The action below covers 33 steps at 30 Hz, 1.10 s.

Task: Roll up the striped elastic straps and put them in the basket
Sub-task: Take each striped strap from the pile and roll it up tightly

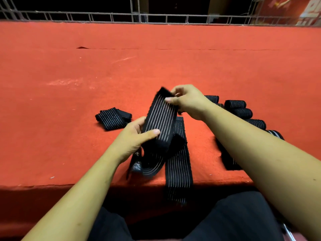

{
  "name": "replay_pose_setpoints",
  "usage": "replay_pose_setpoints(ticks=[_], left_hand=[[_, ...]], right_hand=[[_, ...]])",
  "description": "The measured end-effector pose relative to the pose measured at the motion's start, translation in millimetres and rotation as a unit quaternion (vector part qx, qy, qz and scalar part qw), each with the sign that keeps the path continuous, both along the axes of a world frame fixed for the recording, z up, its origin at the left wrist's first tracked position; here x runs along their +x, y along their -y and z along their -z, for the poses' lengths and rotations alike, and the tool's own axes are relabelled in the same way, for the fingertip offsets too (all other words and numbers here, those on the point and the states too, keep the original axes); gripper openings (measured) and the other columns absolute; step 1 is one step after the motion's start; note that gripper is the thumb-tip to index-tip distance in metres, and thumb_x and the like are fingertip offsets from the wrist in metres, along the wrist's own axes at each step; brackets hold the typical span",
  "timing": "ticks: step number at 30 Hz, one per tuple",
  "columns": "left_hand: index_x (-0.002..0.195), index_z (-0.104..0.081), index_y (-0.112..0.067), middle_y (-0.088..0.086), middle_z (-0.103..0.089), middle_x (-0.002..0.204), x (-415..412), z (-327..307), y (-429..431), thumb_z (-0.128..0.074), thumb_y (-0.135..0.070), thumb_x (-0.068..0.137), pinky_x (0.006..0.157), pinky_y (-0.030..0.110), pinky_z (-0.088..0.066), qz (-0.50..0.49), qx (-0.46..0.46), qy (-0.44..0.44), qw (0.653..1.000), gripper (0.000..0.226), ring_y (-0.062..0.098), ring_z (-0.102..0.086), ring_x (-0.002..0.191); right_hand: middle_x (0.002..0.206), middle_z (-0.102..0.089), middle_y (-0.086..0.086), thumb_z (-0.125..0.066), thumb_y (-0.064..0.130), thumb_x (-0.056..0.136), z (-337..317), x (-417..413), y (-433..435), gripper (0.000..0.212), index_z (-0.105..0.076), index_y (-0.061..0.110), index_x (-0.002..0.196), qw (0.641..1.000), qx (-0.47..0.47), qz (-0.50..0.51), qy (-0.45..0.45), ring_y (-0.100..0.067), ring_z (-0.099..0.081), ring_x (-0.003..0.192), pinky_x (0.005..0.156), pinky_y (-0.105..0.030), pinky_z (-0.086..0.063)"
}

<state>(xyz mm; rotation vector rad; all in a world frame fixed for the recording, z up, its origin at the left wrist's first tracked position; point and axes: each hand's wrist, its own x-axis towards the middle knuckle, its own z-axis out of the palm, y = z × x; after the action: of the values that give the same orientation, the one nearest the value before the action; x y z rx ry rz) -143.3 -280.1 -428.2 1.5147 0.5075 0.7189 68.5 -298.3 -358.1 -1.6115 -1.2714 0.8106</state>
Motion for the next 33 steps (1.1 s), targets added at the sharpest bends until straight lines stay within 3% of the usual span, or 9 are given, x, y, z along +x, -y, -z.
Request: replay_pose_setpoints(ticks=[4,7,10,12,15,18,22,25,33], left_hand=[[0.106,-0.067,-0.012,-0.004,-0.073,0.101,-0.4,6.1,10.7,-0.069,-0.002,0.089,0.09,0.03,-0.052,0.121,0.031,-0.184,0.975,0.02,0.011,-0.069,0.097],[0.107,-0.067,-0.008,0.002,-0.074,0.105,0.0,17.9,19.8,-0.066,-0.002,0.091,0.089,0.031,-0.054,0.221,-0.071,-0.225,0.946,0.016,0.018,-0.07,0.1],[0.103,-0.07,-0.013,0.003,-0.074,0.105,1.7,24.8,23.2,-0.069,-0.021,0.092,0.088,0.032,-0.055,0.279,-0.011,-0.315,0.907,0.013,0.018,-0.071,0.095],[0.085,-0.065,-0.018,0.0,-0.07,0.084,8.2,24.3,20.7,-0.059,-0.039,0.096,0.07,0.022,-0.052,0.216,0.056,-0.359,0.906,0.024,0.007,-0.065,0.069],[0.078,-0.058,-0.016,-0.002,-0.064,0.065,22.1,30.0,3.0,-0.051,-0.045,0.098,0.06,0.028,-0.047,-0.04,0.08,-0.288,0.953,0.037,0.01,-0.057,0.055],[0.094,-0.056,-0.018,0.0,-0.065,0.089,33.9,45.8,-23.7,-0.065,-0.034,0.093,0.072,0.03,-0.041,-0.184,0.202,-0.341,0.899,0.018,0.019,-0.062,0.085],[0.123,-0.044,-0.007,0.013,-0.06,0.124,56.6,61.7,-35.7,-0.073,-0.046,0.085,0.087,0.039,-0.046,-0.219,0.102,-0.385,0.891,0.062,0.033,-0.059,0.113],[0.122,-0.045,-0.007,0.013,-0.063,0.124,70.4,73.1,-34.4,-0.071,-0.04,0.088,0.093,0.043,-0.047,-0.26,0.122,-0.408,0.867,0.054,0.038,-0.058,0.117],[0.105,-0.05,-0.015,-0.005,-0.049,0.076,63.2,54.1,-49.1,-0.053,-0.008,0.095,0.07,0.032,-0.037,-0.427,0.067,-0.113,0.894,0.012,0.022,-0.05,0.078]], right_hand=[[0.074,-0.062,-0.007,-0.058,0.006,0.097,12.8,21.1,-4.2,0.018,-0.055,0.019,0.085,0.957,0.084,0.165,-0.222,-0.015,-0.061,0.053,0.047,-0.028,-0.049],[0.083,-0.066,-0.013,-0.06,0.008,0.097,23.0,35.5,-5.1,0.015,-0.058,0.018,0.086,0.938,0.09,0.207,-0.262,-0.027,-0.066,0.072,0.059,-0.037,-0.051],[0.082,-0.068,-0.011,-0.063,0.005,0.094,29.2,36.7,-2.9,0.011,-0.062,0.014,0.089,0.934,0.072,0.182,-0.298,-0.024,-0.067,0.071,0.068,-0.037,-0.056],[0.082,-0.068,-0.007,-0.062,0.005,0.094,31.4,35.8,0.1,0.008,-0.064,0.013,0.095,0.939,0.039,0.121,-0.319,-0.018,-0.066,0.067,0.064,-0.031,-0.055],[0.082,-0.065,-0.004,-0.061,0.007,0.095,42.1,39.2,4.9,0.01,-0.065,0.014,0.1,0.949,-0.054,-0.013,-0.309,-0.014,-0.064,0.066,0.062,-0.027,-0.053],[0.09,-0.066,-0.008,-0.066,0.012,0.088,57.0,45.1,12.4,0.01,-0.068,0.015,0.097,0.94,-0.15,-0.124,-0.28,-0.017,-0.064,0.075,0.068,-0.029,-0.052],[0.088,-0.071,-0.009,-0.068,0.011,0.075,67.5,54.2,23.9,0.03,-0.068,0.01,0.104,0.904,-0.197,-0.184,-0.331,-0.017,-0.07,0.065,0.058,-0.028,-0.057],[0.092,-0.069,-0.005,-0.069,0.011,0.078,75.9,59.6,20.9,0.026,-0.071,0.012,0.103,0.917,-0.209,-0.14,-0.309,-0.017,-0.064,0.073,0.064,-0.03,-0.052],[0.08,-0.063,-0.006,-0.057,0.004,0.088,107.0,57.3,14.1,0.012,-0.059,0.014,0.082,0.961,-0.217,-0.045,-0.166,-0.019,-0.058,0.078,0.074,-0.032,-0.041]])
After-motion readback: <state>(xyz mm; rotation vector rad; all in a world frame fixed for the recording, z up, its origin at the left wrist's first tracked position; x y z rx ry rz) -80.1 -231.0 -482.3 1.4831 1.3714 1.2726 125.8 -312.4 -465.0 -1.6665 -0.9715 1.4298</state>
